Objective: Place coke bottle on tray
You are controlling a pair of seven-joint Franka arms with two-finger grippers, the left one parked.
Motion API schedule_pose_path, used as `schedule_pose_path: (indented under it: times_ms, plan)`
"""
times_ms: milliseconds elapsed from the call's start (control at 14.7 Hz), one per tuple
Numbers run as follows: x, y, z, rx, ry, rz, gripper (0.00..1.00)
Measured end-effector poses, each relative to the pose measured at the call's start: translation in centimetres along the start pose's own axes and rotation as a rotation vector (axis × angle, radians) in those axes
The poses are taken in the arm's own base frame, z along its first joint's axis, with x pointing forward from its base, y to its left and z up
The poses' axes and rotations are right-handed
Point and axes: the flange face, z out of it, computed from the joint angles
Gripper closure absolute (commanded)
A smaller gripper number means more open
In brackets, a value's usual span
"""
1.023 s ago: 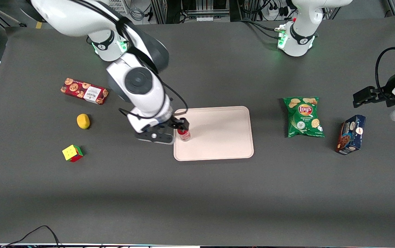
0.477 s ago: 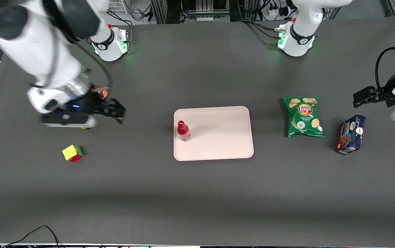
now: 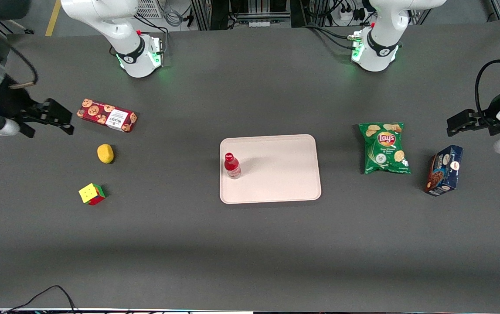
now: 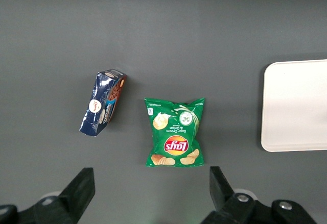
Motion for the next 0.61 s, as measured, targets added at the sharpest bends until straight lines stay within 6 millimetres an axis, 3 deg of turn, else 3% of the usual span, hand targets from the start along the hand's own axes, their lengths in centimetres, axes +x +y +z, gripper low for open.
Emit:
schedule_pose_path:
  times_ms: [136,273,614]
  plan:
    - [-0.1,3.7,0.6,0.01,-0.021,-0.014,0.0]
    - [-0.3,5.8,1.0,0.012,-0.038,-0.016,0.0]
    - [-0.6,7.6,1.2,0.011,-0.052,0.011,0.0]
